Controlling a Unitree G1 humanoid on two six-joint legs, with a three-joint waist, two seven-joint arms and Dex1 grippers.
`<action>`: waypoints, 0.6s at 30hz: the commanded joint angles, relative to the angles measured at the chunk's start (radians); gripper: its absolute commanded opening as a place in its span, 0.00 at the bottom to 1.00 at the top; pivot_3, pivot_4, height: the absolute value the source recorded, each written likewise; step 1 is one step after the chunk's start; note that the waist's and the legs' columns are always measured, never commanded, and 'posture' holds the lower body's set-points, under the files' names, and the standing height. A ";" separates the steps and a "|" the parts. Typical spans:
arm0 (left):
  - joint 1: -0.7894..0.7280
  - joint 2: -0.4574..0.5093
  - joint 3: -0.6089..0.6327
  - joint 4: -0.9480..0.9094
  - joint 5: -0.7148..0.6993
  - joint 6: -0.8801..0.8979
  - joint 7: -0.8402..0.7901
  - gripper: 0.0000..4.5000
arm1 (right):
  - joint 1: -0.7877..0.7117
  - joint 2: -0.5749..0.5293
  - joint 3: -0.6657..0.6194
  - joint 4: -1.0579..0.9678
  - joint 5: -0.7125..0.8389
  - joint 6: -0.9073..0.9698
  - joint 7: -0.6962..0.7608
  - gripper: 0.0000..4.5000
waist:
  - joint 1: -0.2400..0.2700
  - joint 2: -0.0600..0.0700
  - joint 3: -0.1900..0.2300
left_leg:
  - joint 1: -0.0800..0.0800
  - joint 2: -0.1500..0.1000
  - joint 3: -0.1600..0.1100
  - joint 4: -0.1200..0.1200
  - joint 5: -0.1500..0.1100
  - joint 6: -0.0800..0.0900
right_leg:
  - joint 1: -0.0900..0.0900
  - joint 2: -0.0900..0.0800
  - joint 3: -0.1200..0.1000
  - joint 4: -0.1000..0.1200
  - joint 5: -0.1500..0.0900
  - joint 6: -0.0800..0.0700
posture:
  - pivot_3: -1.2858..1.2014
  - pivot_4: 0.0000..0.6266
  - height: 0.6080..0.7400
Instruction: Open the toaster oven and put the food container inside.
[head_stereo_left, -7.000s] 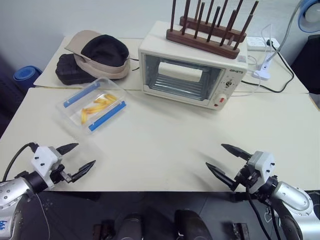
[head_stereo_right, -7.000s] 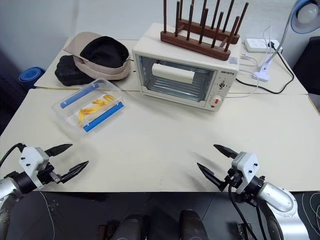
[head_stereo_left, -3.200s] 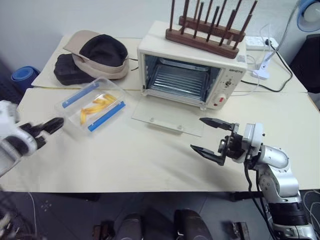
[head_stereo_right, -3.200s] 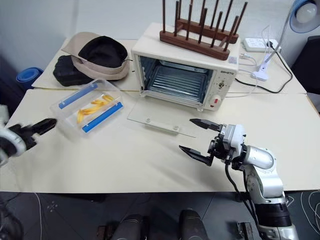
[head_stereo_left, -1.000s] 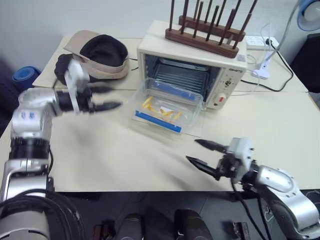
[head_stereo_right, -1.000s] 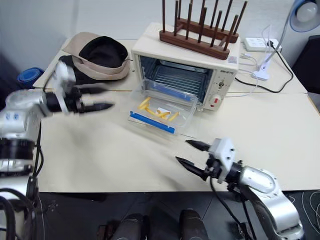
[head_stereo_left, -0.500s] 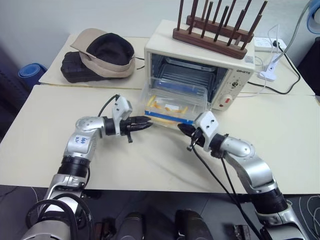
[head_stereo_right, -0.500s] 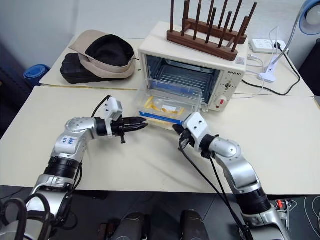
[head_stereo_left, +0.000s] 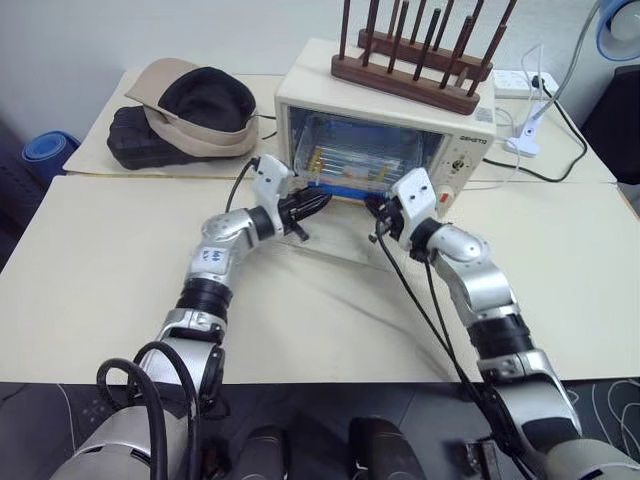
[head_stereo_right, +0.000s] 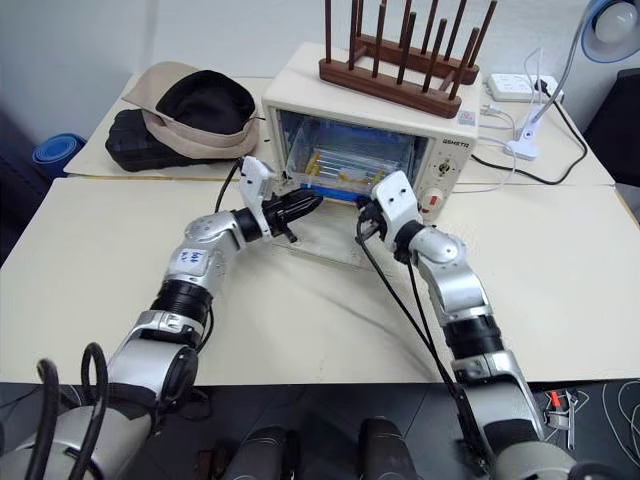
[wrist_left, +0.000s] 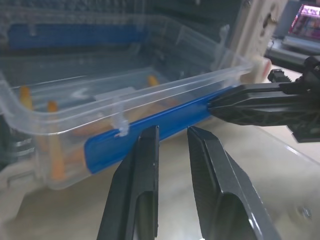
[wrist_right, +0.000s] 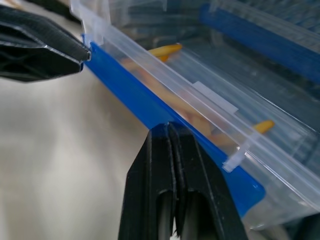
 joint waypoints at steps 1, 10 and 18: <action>-0.023 0.012 0.030 0.017 -0.001 -0.053 0.000 0.21 | 0.019 0.009 -0.028 -0.063 0.034 -0.001 0.026 0.01 | -0.006 0.000 0.000 | 0.000 0.000 0.000 0.000 0.000 0.000 | 0.000 -0.001 -0.001 0.000 0.000 0.000 | 0.52 0.24 1.00; 0.270 0.370 0.065 -0.439 -0.194 0.224 -0.486 0.55 | 0.307 -0.238 -0.202 -0.486 0.222 0.245 0.200 0.00 | -0.021 0.001 0.001 | 0.000 0.001 0.000 -0.003 0.000 0.000 | -0.002 -0.001 -0.005 0.000 0.000 0.000 | 0.52 0.24 1.00; 0.441 0.542 0.101 -0.586 -0.228 0.131 -0.668 1.00 | 0.407 -0.419 -0.101 -0.123 0.073 -0.104 0.473 0.00 | 0.006 0.002 0.001 | 0.005 -0.001 0.003 -0.002 0.000 0.002 | 0.006 -0.003 -0.002 -0.007 0.000 0.001 | 0.52 0.24 1.00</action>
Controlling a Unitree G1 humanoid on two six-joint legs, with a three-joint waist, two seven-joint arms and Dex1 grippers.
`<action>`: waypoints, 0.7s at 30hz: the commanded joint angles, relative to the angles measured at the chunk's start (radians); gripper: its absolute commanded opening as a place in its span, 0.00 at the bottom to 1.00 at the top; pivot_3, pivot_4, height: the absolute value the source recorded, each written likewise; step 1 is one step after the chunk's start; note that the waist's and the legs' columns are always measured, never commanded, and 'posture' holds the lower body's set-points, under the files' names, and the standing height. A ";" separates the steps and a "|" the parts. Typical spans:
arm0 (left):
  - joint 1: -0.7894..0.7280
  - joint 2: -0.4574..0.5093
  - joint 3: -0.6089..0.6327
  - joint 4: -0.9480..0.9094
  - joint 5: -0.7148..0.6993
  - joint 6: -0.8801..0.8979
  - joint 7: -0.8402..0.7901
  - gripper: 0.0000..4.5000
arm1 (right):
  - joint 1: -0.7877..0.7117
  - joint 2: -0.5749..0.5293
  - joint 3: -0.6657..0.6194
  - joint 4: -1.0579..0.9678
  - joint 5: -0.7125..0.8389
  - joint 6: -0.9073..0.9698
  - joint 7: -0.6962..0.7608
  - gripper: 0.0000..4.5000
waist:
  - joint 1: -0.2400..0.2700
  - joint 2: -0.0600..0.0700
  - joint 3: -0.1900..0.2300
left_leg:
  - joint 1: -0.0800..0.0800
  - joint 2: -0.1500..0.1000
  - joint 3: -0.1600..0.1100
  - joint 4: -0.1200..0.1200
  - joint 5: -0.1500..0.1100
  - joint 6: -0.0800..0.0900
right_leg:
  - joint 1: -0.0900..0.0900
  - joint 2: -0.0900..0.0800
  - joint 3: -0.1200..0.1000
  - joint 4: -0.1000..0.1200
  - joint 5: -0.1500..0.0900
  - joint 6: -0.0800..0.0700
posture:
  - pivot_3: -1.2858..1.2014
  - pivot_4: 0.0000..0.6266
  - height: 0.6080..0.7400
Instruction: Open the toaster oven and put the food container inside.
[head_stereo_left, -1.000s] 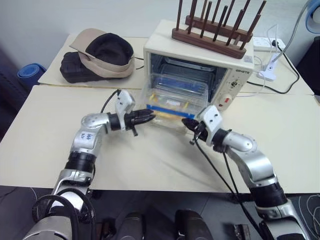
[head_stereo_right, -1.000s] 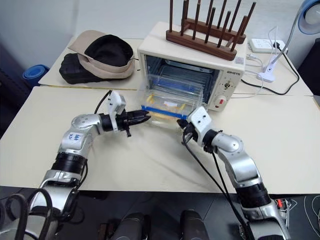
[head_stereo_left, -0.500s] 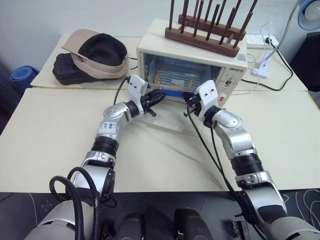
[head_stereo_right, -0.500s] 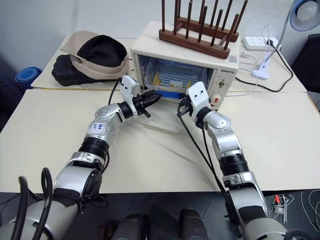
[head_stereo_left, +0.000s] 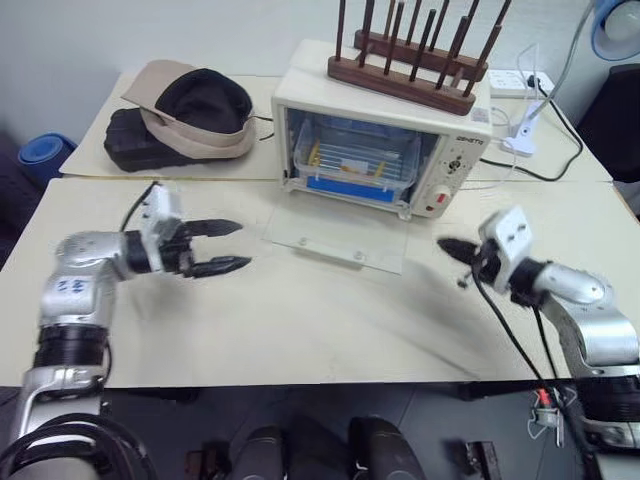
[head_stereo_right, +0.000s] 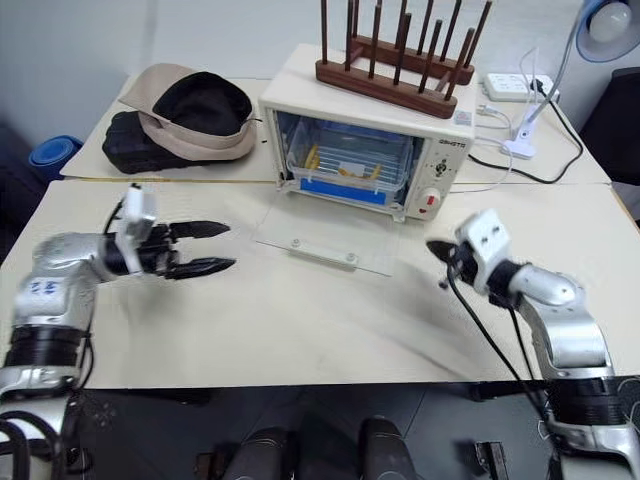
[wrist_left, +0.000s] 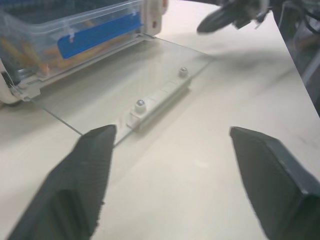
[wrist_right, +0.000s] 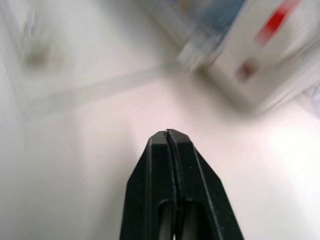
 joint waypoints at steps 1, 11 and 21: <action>0.020 0.013 0.004 -0.088 -0.050 0.042 -0.029 1.00 | -0.046 0.017 0.027 0.109 -0.007 -0.140 0.097 0.00 | 0.000 0.000 0.000 | 0.000 0.000 0.001 0.000 0.000 0.000 | 0.000 0.000 0.001 0.000 0.000 0.000 | 0.52 0.24 1.00; 0.096 -0.032 0.138 -0.256 -0.233 0.291 0.148 1.00 | -0.182 0.287 -0.027 0.081 0.197 -0.239 0.158 0.00 | -0.021 0.003 0.002 | 0.000 0.003 -0.002 0.000 0.000 -0.002 | -0.003 0.000 0.000 0.006 0.000 0.000 | 0.52 0.24 1.00; 0.186 -0.059 0.194 -0.250 -0.162 0.145 0.251 1.00 | -0.210 0.310 -0.226 -0.165 0.527 0.046 -0.009 0.04 | -0.005 0.003 0.002 | 0.000 -0.002 -0.007 0.000 0.000 -0.001 | -0.001 -0.008 -0.005 0.006 0.000 0.000 | 0.52 0.24 1.00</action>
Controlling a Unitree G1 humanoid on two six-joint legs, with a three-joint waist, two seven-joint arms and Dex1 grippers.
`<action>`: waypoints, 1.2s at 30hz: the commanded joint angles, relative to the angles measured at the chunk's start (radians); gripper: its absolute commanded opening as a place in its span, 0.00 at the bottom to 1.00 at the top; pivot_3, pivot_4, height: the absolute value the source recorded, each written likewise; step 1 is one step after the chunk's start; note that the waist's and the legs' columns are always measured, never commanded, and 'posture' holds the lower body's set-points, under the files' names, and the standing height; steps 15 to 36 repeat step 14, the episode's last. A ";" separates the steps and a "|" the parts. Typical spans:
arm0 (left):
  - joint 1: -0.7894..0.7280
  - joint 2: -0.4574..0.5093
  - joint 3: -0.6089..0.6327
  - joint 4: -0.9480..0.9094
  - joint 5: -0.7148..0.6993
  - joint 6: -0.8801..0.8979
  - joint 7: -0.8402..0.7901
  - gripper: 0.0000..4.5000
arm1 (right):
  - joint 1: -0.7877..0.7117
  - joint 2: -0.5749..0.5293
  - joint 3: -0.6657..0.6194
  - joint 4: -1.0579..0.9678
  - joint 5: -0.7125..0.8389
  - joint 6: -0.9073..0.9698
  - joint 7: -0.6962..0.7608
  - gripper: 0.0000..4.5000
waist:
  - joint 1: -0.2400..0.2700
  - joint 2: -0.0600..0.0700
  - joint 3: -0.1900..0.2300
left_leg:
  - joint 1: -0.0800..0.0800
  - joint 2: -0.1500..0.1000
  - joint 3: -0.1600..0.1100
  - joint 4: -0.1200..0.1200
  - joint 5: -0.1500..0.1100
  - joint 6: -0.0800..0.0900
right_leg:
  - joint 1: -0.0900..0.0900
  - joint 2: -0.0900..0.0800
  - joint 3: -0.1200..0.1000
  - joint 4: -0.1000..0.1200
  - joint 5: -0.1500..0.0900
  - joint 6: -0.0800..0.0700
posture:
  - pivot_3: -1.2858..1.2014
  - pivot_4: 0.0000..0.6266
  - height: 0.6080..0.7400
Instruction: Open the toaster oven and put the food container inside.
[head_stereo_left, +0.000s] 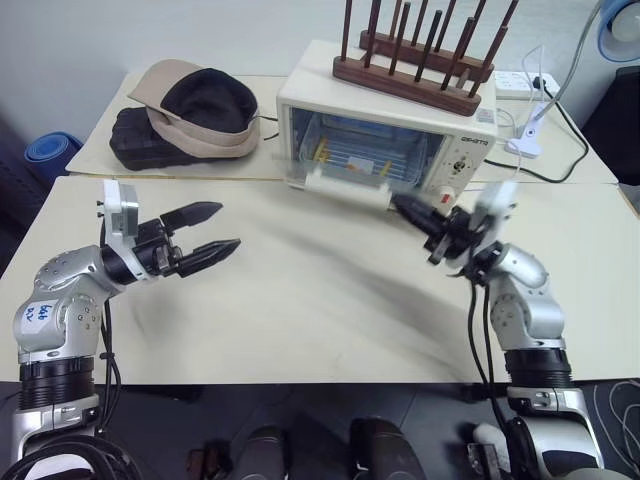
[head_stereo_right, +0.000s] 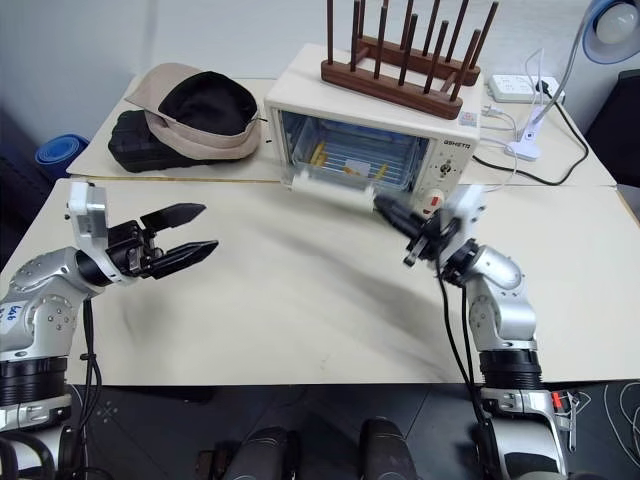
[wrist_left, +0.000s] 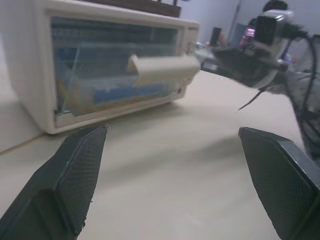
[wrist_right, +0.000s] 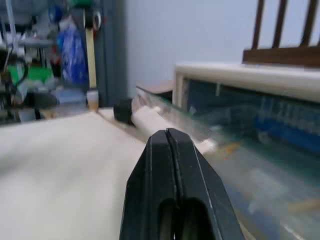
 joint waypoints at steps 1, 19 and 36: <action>0.052 0.023 0.000 0.001 0.064 -0.108 -0.022 1.00 | 0.022 -0.052 -0.054 -0.103 0.079 0.087 -0.013 0.09 | -0.003 0.000 0.000 | 0.000 0.000 0.000 0.000 0.000 0.000 | 0.000 0.001 0.000 0.000 0.000 0.000 | 0.52 0.24 1.00; 0.286 0.107 0.024 0.032 0.194 -0.353 -0.052 1.00 | 0.417 -0.311 0.018 -0.172 -0.140 -0.170 0.327 0.96 | -0.002 0.000 0.000 | 0.001 0.001 0.008 -0.001 -0.002 0.004 | 0.000 0.000 0.000 -0.005 0.000 0.000 | 0.52 0.24 1.00; 0.286 0.107 0.024 0.032 0.194 -0.353 -0.052 1.00 | 0.417 -0.311 0.018 -0.172 -0.140 -0.170 0.327 0.96 | -0.002 0.000 0.000 | 0.001 0.001 0.008 -0.001 -0.002 0.004 | 0.000 0.000 0.000 -0.005 0.000 0.000 | 0.52 0.24 1.00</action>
